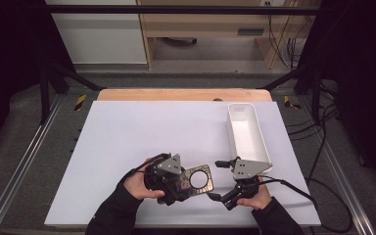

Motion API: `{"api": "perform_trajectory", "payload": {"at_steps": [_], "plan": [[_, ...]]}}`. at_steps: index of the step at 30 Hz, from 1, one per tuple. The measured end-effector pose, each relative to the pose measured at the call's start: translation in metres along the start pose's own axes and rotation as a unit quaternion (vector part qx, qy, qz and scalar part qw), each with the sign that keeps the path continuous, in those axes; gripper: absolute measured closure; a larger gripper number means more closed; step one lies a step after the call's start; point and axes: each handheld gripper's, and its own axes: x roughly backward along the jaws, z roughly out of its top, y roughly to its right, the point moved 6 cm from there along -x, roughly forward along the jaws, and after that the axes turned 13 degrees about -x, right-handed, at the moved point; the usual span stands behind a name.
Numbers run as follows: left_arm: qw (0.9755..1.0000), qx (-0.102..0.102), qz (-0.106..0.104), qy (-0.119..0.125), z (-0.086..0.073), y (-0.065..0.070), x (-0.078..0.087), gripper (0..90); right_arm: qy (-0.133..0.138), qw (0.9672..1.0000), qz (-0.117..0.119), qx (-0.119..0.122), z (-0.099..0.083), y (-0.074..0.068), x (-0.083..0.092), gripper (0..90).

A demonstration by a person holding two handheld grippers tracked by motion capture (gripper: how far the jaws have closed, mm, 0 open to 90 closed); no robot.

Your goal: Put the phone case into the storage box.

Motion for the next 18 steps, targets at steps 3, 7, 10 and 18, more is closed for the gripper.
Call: {"api": "perform_trajectory", "payload": {"at_steps": [3, 7, 10, 18], "plan": [[1.0, -0.001, -0.001, 0.001, 0.0, 0.001, 0.001, 11.3, -0.004, 1.0, 0.005, 0.006, 0.001, -0.002, -0.004, 2.3], [1.0, -0.005, -0.004, 0.002, 0.001, 0.002, 0.002, 11.3, -0.005, 0.9999, 0.008, 0.005, 0.002, -0.002, -0.007, 2.6], [1.0, -0.007, -0.005, 0.0, 0.003, 0.001, 0.002, 11.3, -0.006, 0.9999, 0.012, 0.008, 0.004, -0.003, -0.008, 2.6], [0.9998, -0.016, -0.014, 0.001, 0.009, 0.002, 0.002, 11.3, -0.021, 0.9993, 0.022, 0.02, 0.005, -0.006, -0.015, 2.6]]}}
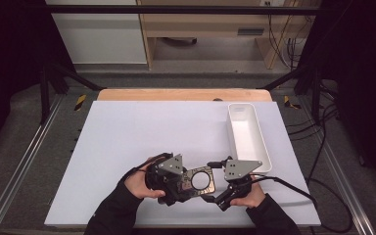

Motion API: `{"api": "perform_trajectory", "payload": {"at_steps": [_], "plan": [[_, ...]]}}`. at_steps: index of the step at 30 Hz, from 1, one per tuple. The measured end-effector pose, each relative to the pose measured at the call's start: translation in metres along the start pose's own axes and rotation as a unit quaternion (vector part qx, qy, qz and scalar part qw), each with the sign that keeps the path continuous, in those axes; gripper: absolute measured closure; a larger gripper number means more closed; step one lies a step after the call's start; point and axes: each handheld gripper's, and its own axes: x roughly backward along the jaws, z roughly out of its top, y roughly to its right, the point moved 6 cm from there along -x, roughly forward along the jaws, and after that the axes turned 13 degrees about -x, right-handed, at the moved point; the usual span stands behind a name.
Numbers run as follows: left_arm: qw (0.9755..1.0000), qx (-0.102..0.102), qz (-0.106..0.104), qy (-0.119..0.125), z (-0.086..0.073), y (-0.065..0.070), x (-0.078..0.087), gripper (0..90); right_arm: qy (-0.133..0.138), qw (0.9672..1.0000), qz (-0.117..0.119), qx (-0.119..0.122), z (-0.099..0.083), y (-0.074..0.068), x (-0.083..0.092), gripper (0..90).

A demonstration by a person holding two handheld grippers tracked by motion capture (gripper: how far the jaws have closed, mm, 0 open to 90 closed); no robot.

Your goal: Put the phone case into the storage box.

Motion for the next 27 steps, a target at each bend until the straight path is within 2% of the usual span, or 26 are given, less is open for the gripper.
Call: {"api": "perform_trajectory", "payload": {"at_steps": [15, 22, 27], "plan": [[0.9997, -0.013, -0.02, 0.002, 0.0022, 0.0035, -0.0061, 11.3, -0.011, 0.9996, 0.028, 0.003, -0.0041, -0.0037, -0.0047, 2.8], [0.9996, -0.016, -0.021, 0.002, 0.0026, 0.0049, -0.0073, 11.3, -0.012, 0.999, 0.043, 0.005, -0.0055, -0.0056, -0.0056, 5.9], [0.9996, -0.019, -0.021, -0.004, 0.0011, 0.0049, -0.0078, 11.3, -0.015, 0.9989, 0.044, 0.006, -0.007, -0.0053, -0.0072, 6.3]]}}
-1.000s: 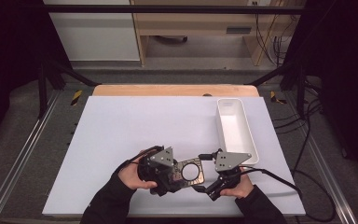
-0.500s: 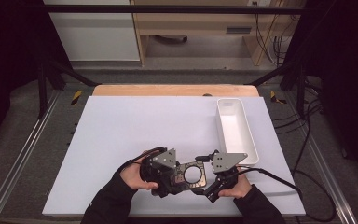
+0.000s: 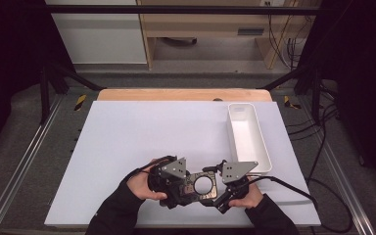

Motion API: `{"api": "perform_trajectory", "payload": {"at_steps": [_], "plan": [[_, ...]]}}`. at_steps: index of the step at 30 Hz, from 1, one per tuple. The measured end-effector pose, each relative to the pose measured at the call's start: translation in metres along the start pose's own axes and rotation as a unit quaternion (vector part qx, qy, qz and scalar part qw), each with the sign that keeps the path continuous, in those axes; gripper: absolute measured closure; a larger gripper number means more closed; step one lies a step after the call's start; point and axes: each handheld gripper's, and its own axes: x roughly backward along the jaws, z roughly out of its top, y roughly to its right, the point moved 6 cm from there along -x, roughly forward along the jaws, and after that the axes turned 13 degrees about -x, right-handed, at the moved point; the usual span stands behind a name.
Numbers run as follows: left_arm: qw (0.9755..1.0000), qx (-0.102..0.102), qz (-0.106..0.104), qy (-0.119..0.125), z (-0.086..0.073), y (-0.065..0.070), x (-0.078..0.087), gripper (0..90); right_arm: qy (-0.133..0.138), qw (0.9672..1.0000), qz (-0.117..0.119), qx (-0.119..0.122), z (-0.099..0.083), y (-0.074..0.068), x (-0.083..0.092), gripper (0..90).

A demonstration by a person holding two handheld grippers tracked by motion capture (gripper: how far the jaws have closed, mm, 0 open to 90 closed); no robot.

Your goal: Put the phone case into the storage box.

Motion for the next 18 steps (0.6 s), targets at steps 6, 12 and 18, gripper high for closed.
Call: {"api": "perform_trajectory", "payload": {"at_steps": [6, 12, 18], "plan": [[1.0, -0.001, 0.0, -0.001, -0.0009, 0.0002, -0.0006, 11.2, -0.002, 1.0, 0.005, 0.002, -0.0009, 0.0, -0.0003, 7.1], [1.0, -0.005, -0.002, -0.003, -0.002, 0.0002, -0.001, 11.2, -0.001, 0.9999, 0.01, 0.007, -0.0008, 0.0002, 0.0001, 8.1], [0.9999, -0.009, -0.004, -0.006, -0.0035, 0.0001, -0.0017, 11.1, -0.004, 0.9999, 0.015, 0.008, -0.0013, 0.0006, -0.0001, 8.9]]}}
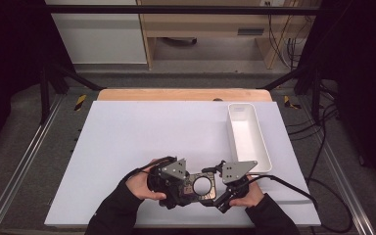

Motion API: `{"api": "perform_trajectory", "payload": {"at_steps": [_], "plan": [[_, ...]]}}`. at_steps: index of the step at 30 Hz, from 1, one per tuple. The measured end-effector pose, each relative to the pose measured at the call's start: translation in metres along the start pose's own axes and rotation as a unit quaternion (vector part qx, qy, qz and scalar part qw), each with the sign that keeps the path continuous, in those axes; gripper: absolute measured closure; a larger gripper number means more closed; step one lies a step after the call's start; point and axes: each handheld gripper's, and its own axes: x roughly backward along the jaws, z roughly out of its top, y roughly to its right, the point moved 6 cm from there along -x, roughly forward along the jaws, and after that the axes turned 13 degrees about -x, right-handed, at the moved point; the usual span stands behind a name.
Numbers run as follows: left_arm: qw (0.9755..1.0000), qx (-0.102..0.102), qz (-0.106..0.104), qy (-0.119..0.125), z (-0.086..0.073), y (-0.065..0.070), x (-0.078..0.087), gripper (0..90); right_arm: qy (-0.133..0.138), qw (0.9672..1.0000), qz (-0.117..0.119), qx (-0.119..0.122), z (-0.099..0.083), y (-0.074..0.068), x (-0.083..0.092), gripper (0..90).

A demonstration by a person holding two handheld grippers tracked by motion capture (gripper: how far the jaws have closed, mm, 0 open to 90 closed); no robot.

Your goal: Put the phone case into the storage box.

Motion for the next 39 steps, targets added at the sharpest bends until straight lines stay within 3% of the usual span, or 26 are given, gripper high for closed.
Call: {"api": "perform_trajectory", "payload": {"at_steps": [20, 39], "plan": [[0.9999, -0.009, 0.007, 0.001, -0.005, 0.001, -0.001, 9.7, -0.003, 0.9999, 0.01, -0.002, -0.001, -0.002, 0.0, 11.7], [0.9989, 0.005, 0.046, 0.011, -0.009, 0.001, 0.009, 4.3, -0.016, 0.9998, -0.003, -0.013, -0.001, 0.0, 0.002, 12.3]]}}
